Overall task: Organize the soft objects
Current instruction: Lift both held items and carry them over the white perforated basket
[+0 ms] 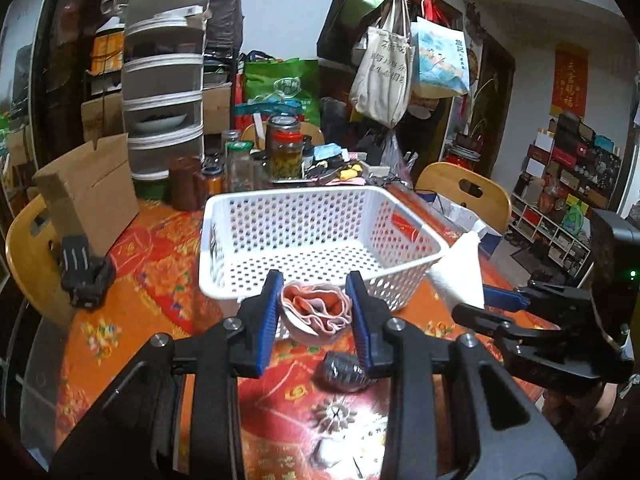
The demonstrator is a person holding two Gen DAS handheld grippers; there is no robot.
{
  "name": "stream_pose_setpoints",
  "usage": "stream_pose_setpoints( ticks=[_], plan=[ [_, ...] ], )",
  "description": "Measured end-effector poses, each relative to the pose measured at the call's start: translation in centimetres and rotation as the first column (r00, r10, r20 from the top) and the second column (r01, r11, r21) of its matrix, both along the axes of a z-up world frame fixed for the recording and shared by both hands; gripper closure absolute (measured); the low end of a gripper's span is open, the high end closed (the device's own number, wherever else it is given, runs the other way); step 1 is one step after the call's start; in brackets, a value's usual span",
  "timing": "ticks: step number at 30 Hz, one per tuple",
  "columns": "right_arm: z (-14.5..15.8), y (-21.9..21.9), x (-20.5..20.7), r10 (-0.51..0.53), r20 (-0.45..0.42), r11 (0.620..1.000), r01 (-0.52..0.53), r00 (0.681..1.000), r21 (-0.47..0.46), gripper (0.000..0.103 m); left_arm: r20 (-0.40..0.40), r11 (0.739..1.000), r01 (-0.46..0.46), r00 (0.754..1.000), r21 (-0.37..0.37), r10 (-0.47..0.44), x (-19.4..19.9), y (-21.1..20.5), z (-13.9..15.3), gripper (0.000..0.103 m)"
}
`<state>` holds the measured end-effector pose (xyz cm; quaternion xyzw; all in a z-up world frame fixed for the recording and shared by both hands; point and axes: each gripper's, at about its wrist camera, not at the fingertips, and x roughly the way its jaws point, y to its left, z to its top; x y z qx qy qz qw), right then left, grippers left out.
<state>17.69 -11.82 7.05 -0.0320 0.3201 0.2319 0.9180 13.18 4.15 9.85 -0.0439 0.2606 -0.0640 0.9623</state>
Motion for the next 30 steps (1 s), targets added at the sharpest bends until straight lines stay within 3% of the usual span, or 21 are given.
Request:
stream_pose_setpoints(
  ticks=[8, 13, 21, 30],
  plan=[
    [2.6, 0.4, 3.9, 0.009, -0.009, 1.0, -0.009, 1.0, 0.004, 0.069, -0.028, 1.0, 0.0, 1.0, -0.026, -0.001, 4.9, 0.4, 2.8, 0.073],
    [3.2, 1.4, 7.6, 0.013, -0.043, 1.0, -0.013, 0.999, -0.008, 0.069, -0.074, 1.0, -0.016, 0.997, -0.021, 0.014, 9.3, 0.7, 2.9, 0.073],
    [0.9, 3.4, 13.6, -0.008, -0.144, 0.997, -0.003, 0.99, -0.08, 0.069, -0.196, 0.999, -0.047, 0.98, -0.013, 0.044, 17.3, 0.9, -0.1, 0.073],
    [-3.5, 5.6, 18.9, -0.048, -0.263, 0.977, -0.009, 0.964, -0.211, 0.069, -0.343, 0.995, -0.076, 0.935, 0.058, 0.092, 23.8, 0.8, -5.0, 0.073]
  ],
)
